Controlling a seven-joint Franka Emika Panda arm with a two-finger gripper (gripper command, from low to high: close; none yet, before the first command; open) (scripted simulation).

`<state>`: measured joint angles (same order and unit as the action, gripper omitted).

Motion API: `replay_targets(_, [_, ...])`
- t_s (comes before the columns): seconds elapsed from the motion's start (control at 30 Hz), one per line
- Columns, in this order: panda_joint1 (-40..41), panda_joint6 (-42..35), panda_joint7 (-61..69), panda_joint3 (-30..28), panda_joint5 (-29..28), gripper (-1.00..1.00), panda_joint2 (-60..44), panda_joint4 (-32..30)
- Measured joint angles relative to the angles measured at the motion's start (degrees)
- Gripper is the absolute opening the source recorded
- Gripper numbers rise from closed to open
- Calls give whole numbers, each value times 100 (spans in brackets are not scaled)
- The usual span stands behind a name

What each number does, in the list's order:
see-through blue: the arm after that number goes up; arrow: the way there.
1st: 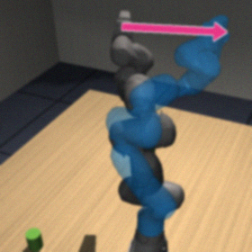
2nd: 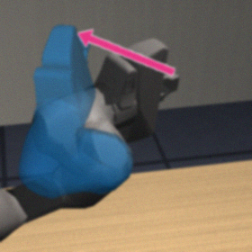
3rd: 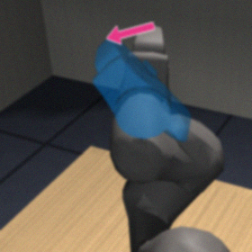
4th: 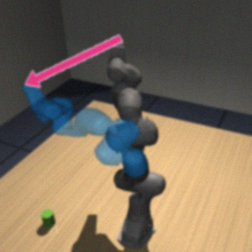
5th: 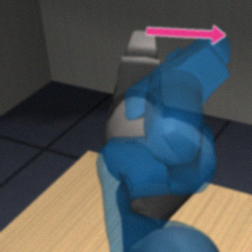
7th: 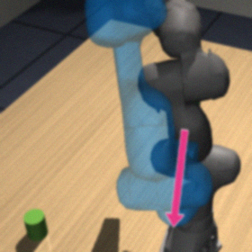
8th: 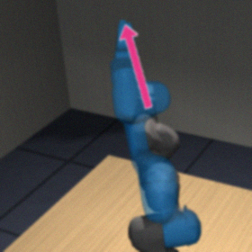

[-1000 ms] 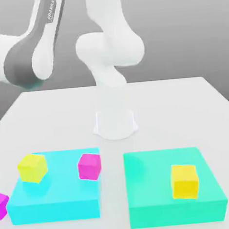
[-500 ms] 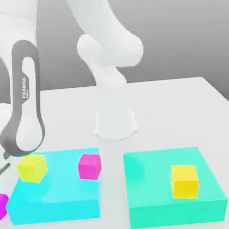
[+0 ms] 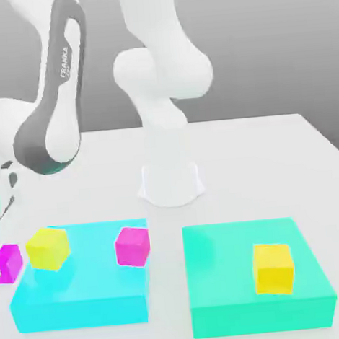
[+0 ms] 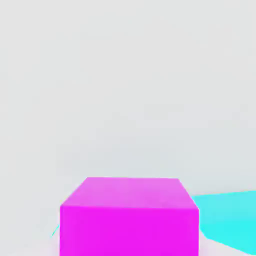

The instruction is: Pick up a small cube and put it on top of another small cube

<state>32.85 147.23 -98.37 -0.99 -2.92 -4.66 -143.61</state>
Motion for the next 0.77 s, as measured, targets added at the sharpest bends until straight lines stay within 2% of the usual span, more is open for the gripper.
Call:
replay_targets(0.2, [-574,-413,955,236,78,-100,1234,-811])
replay_targets(0.47, [-1503,-883,2292,423,537,-100,2864,-1900])
replay_targets(0.67, [-1547,361,2273,533,536,-100,1992,-2242])
replay_targets(0.7, [-1544,497,2267,540,530,100,1881,-2265])
replay_targets(0.77, [-1544,497,2267,540,530,100,1881,-2265])
